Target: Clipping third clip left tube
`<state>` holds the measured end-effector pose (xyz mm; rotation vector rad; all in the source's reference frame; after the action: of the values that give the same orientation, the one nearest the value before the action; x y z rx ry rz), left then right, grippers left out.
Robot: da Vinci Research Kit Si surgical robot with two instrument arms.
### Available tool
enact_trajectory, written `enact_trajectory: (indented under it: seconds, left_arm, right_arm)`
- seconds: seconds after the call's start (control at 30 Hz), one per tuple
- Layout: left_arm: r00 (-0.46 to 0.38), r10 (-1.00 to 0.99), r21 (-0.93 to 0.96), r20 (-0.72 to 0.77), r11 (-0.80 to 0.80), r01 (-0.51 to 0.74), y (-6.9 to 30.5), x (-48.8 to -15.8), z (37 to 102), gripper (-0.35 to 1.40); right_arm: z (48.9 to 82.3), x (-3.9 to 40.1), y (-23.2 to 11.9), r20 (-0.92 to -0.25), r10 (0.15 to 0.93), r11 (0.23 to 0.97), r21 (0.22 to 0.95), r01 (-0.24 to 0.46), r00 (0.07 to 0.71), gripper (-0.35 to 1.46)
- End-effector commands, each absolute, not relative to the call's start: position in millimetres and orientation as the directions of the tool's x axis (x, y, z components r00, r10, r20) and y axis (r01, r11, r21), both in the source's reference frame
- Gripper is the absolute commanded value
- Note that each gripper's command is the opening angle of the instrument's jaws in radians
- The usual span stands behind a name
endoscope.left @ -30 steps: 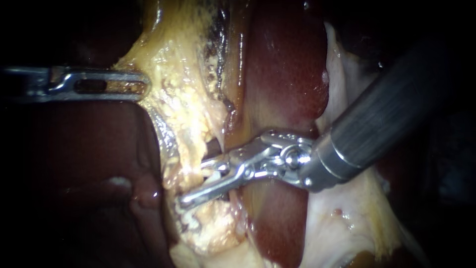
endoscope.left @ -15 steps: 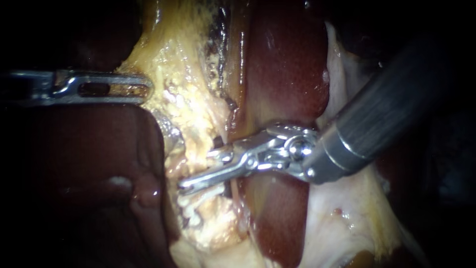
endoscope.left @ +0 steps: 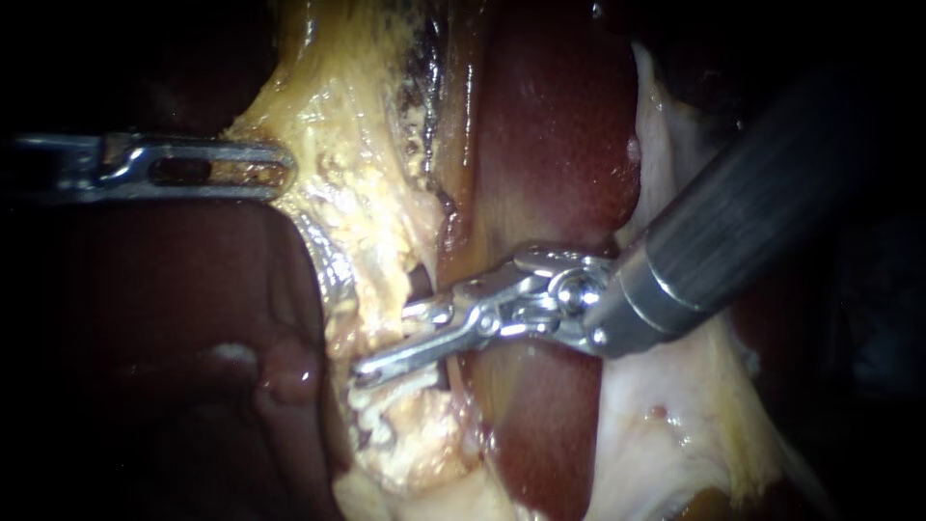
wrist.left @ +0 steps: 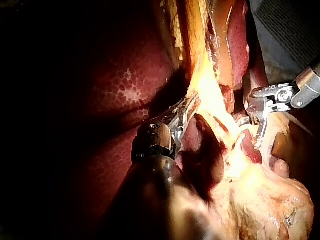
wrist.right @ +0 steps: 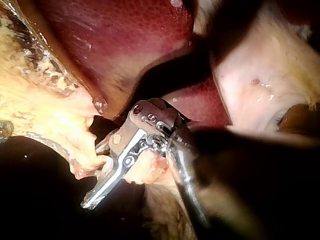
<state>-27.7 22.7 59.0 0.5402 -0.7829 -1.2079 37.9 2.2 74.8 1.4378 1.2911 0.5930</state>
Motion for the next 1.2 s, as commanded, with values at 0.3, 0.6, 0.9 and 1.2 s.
enact_trajectory:
  seconds: [0.3,0.6,0.9,1.2]
  left_arm:
    - [0.147,-0.962,0.741,0.230,0.271,0.615,21.9,-28.6,55.6,-0.35]
    - [0.139,-0.965,0.747,0.224,0.262,0.611,21.6,-28.6,54.7,-0.35]
    - [0.138,-0.965,0.746,0.224,0.261,0.612,21.4,-28.7,54.2,-0.35]
    - [0.134,-0.965,0.749,0.224,0.259,0.610,21.3,-28.5,53.6,-0.35]
  right_arm:
    - [76.9,37.8,4.1,-0.472,0.838,0.404,0.874,0.269,0.275,0.51]
    - [76.5,35.2,6.0,-0.511,0.817,0.483,0.860,0.168,0.268,0.53]
    - [79.5,34.4,6.2,-0.512,0.797,0.510,0.854,0.097,0.319,0.53]
    - [79.1,33.7,4.6,-0.517,0.788,0.475,0.856,0.206,0.333,0.53]
